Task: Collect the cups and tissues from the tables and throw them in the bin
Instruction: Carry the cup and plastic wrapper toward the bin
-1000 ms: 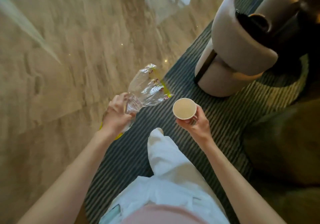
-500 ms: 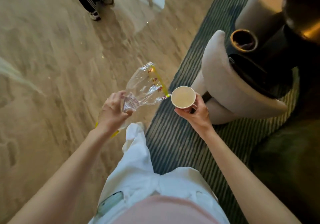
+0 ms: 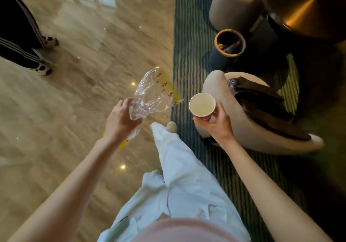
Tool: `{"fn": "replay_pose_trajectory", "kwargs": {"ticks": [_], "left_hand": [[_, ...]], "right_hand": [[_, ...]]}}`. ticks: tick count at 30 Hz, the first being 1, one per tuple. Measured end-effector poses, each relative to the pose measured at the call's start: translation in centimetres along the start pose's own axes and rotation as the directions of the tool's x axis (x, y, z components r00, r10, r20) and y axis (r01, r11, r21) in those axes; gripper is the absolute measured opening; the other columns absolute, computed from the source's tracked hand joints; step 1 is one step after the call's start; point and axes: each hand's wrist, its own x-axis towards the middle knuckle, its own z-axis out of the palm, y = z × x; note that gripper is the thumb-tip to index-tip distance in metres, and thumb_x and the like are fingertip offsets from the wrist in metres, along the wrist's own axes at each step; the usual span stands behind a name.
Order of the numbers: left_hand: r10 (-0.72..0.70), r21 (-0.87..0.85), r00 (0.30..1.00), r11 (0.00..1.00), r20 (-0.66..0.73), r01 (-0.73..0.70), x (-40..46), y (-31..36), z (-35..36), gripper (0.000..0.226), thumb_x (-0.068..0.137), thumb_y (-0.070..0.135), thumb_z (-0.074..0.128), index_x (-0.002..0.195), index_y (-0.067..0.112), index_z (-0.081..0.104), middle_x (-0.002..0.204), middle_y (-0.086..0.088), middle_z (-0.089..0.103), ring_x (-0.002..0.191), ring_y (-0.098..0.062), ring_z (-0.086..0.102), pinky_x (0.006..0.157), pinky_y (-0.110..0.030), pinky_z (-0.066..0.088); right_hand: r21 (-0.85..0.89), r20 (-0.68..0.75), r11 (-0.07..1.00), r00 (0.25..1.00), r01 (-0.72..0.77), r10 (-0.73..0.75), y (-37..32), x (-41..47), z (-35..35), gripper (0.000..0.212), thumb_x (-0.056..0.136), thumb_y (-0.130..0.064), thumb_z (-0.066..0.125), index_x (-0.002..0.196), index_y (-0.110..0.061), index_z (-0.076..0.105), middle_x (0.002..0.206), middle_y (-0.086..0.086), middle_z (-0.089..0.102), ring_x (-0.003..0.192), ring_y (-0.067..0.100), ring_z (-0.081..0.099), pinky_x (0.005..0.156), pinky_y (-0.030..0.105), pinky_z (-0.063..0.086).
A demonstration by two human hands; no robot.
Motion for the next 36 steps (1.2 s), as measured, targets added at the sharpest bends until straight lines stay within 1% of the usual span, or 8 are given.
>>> {"fn": "replay_pose_trajectory", "kwargs": {"ticks": [3, 9, 19, 22, 26, 30, 33, 36], "left_hand": [[0.028, -0.002, 0.999, 1.000, 0.025, -0.028, 8.6, 1.0, -0.3, 0.060, 0.069, 0.021, 0.076, 0.125, 0.019, 0.053, 0.119, -0.004, 0.057, 0.109, -0.027, 0.055, 0.084, -0.035, 0.044], [0.127, 0.004, 0.990, 0.992, 0.063, -0.128, 24.4, 6.0, -2.0, 0.062, 0.069, 0.019, 0.077, 0.126, 0.018, 0.053, 0.118, -0.006, 0.057, 0.109, -0.029, 0.055, 0.085, -0.035, 0.044], [0.287, -0.006, 0.935, 0.956, 0.210, -0.292, 47.0, 10.6, 0.3, 0.066, 0.068, 0.019, 0.079, 0.128, 0.013, 0.052, 0.122, -0.009, 0.057, 0.110, -0.031, 0.056, 0.087, -0.036, 0.044], [0.323, 0.000, 0.898, 0.941, 0.299, -0.338, 55.2, 13.1, 1.5, 0.067, 0.070, 0.019, 0.078, 0.130, 0.012, 0.050, 0.124, -0.011, 0.056, 0.111, -0.031, 0.055, 0.088, -0.036, 0.043], [0.467, -0.041, 0.774, 0.865, 0.428, -0.500, 64.4, 17.6, 3.3, 0.069, 0.067, 0.016, 0.080, 0.129, 0.010, 0.051, 0.121, -0.012, 0.059, 0.107, -0.032, 0.058, 0.085, -0.040, 0.048], [0.548, -0.047, 0.636, 0.776, 0.542, -0.629, 71.2, 23.4, 6.8, 0.069, 0.072, 0.017, 0.078, 0.134, 0.010, 0.047, 0.129, -0.012, 0.055, 0.112, -0.032, 0.055, 0.085, -0.037, 0.044], [0.580, -0.094, 0.534, 0.726, 0.615, -0.681, 74.9, 27.9, 11.3, 0.068, 0.076, 0.020, 0.076, 0.136, 0.013, 0.045, 0.131, -0.009, 0.052, 0.115, -0.028, 0.052, 0.089, -0.033, 0.042], [0.613, -0.143, 0.399, 0.647, 0.682, -0.749, 77.8, 32.3, 16.7, 0.065, 0.078, 0.022, 0.073, 0.135, 0.014, 0.045, 0.129, -0.011, 0.052, 0.116, -0.028, 0.050, 0.093, -0.035, 0.041]], "right_hand": [[0.049, -0.059, 0.999, 0.998, -0.019, 0.022, -1.0, 7.0, 1.4, 0.063, 0.066, -0.009, 0.085, 0.120, -0.012, 0.051, 0.114, -0.002, 0.061, 0.104, 0.004, 0.058, 0.087, 0.011, 0.046], [0.139, -0.151, 0.988, 0.984, -0.072, 0.093, -4.5, 20.3, 1.6, 0.065, 0.065, 0.001, 0.083, 0.121, -0.006, 0.050, 0.112, 0.001, 0.061, 0.097, -0.004, 0.060, 0.084, 0.016, 0.049], [0.167, -0.284, 0.980, 0.947, -0.104, 0.148, -6.8, 38.8, 0.8, 0.068, 0.068, -0.005, 0.083, 0.125, -0.014, 0.048, 0.123, 0.007, 0.059, 0.115, 0.019, 0.058, 0.098, 0.035, 0.049], [0.216, -0.354, 0.967, 0.912, -0.137, 0.208, -7.7, 44.3, 0.8, 0.072, 0.066, -0.012, 0.084, 0.128, -0.017, 0.047, 0.126, 0.004, 0.058, 0.116, 0.017, 0.057, 0.096, 0.028, 0.050], [0.260, -0.482, 0.948, 0.826, -0.183, 0.292, -9.1, 50.1, -0.3, 0.069, 0.068, -0.007, 0.083, 0.127, -0.016, 0.048, 0.119, 0.000, 0.058, 0.106, 0.007, 0.058, 0.088, 0.018, 0.050], [0.340, -0.590, 0.920, 0.717, -0.196, 0.371, -8.9, 54.0, -2.1, 0.071, 0.057, -0.035, 0.084, 0.119, -0.033, 0.050, 0.115, -0.013, 0.061, 0.107, 0.007, 0.060, 0.092, 0.030, 0.051], [0.402, -0.641, 0.888, 0.624, -0.223, 0.447, -7.3, 56.6, -4.0, 0.068, 0.064, -0.025, 0.085, 0.120, -0.038, 0.049, 0.115, -0.016, 0.060, 0.108, 0.005, 0.059, 0.096, 0.034, 0.050], [0.465, -0.675, 0.859, 0.542, -0.216, 0.501, -4.7, 59.3, -5.8, 0.068, 0.067, -0.017, 0.085, 0.123, -0.031, 0.049, 0.113, -0.015, 0.061, 0.106, 0.001, 0.059, 0.093, 0.026, 0.051]]}}
